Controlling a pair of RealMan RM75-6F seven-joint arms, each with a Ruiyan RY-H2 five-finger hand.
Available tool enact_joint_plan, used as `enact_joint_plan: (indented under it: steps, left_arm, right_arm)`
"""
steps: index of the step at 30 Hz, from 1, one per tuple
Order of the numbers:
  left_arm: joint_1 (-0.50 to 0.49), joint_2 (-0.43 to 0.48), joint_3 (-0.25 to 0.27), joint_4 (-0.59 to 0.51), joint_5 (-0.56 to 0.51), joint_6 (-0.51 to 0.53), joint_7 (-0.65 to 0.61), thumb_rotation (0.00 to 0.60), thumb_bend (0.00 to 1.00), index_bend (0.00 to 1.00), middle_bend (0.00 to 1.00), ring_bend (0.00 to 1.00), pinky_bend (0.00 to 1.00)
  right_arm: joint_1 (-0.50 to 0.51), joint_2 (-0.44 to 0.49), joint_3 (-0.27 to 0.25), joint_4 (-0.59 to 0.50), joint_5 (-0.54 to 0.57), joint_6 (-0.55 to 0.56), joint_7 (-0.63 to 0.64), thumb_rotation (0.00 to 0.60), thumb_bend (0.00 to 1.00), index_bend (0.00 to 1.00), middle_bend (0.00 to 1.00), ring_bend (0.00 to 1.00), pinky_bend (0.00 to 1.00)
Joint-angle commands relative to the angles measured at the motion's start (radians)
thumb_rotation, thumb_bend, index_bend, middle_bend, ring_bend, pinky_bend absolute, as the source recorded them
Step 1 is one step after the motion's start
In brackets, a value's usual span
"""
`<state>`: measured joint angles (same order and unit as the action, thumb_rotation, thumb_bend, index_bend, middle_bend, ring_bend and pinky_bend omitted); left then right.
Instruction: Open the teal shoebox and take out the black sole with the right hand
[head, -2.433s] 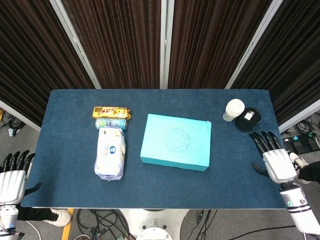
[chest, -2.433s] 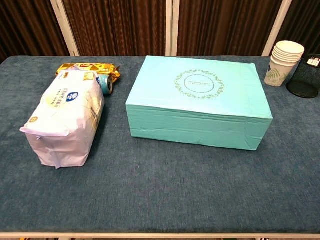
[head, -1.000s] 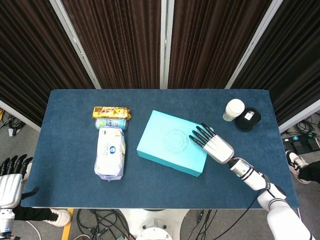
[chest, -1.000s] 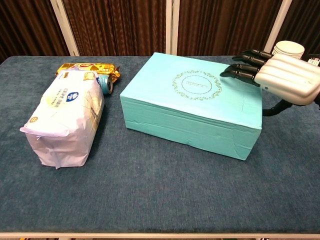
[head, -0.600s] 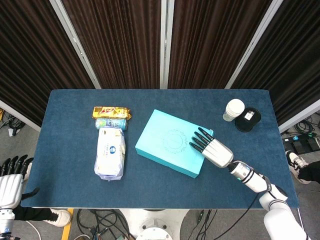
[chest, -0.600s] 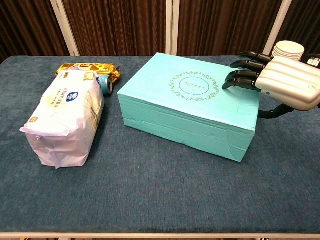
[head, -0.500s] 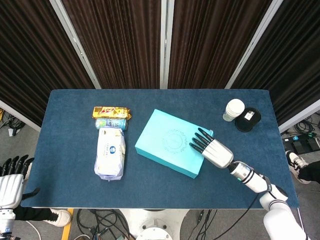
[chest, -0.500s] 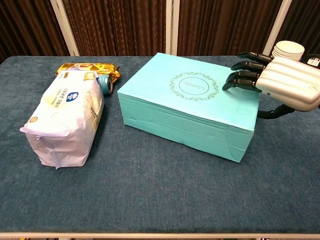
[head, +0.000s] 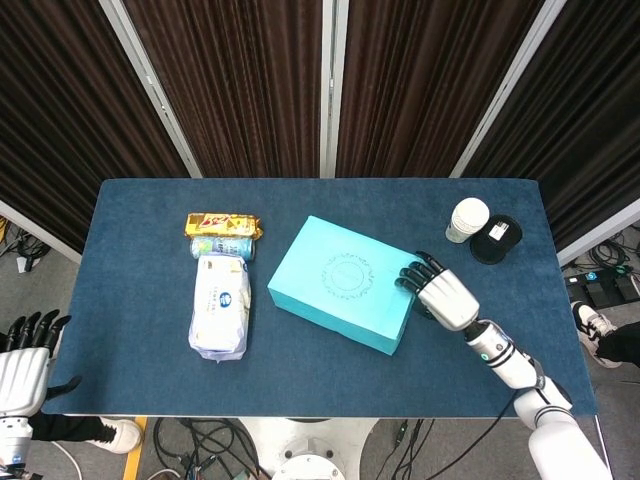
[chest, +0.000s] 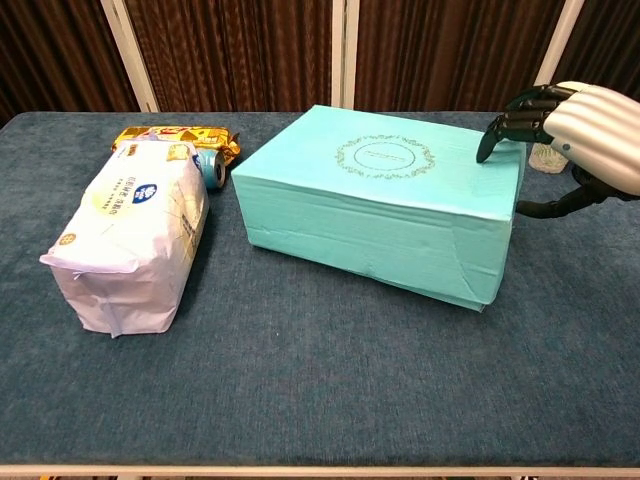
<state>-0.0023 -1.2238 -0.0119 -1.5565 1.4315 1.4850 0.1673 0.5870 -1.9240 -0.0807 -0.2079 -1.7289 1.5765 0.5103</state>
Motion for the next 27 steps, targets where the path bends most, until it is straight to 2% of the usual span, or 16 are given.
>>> enact_joint_plan:
  steps: [1,5,11,15,17,23,27]
  left_arm:
    - [0.000,0.002,0.000,-0.003,0.001,0.002,0.003,0.600,0.00,0.16,0.07,0.03,0.02]
    - [0.001,0.005,0.001,-0.009,0.002,0.003,0.006,0.600,0.00,0.16,0.07,0.03,0.02]
    - [0.001,0.010,0.003,-0.017,0.004,0.003,0.011,0.600,0.00,0.16,0.07,0.03,0.02]
    - [0.000,0.012,0.003,-0.022,0.006,0.002,0.015,0.600,0.00,0.16,0.07,0.03,0.02]
    - [-0.001,0.013,0.003,-0.024,0.008,0.003,0.016,0.600,0.00,0.16,0.07,0.03,0.02]
    - [-0.001,0.018,0.003,-0.027,0.008,0.003,0.015,0.600,0.00,0.16,0.07,0.03,0.02]
    - [0.001,0.018,0.005,-0.024,0.007,0.004,0.009,0.600,0.00,0.16,0.07,0.03,0.02]
  right_arm:
    - [-0.012,-0.009,0.061,-0.046,0.070,-0.022,0.127,0.600,0.54,0.55,0.40,0.31,0.20]
    - [-0.011,-0.005,0.113,-0.102,0.131,-0.074,0.264,0.600,0.53,0.55,0.40,0.31,0.20]
    - [-0.002,0.028,0.168,-0.219,0.199,-0.175,0.405,0.600,0.53,0.55,0.40,0.31,0.19]
    - [0.008,0.075,0.219,-0.372,0.259,-0.261,0.499,0.600,0.51,0.55,0.40,0.31,0.18]
    - [0.013,0.118,0.251,-0.486,0.302,-0.328,0.537,0.600,0.49,0.54,0.40,0.31,0.18]
    - [0.024,0.244,0.366,-0.788,0.452,-0.494,0.526,0.600,0.46,0.52,0.40,0.31,0.17]
    - [0.034,0.286,0.414,-0.881,0.514,-0.550,0.470,0.600,0.44,0.49,0.38,0.30,0.15]
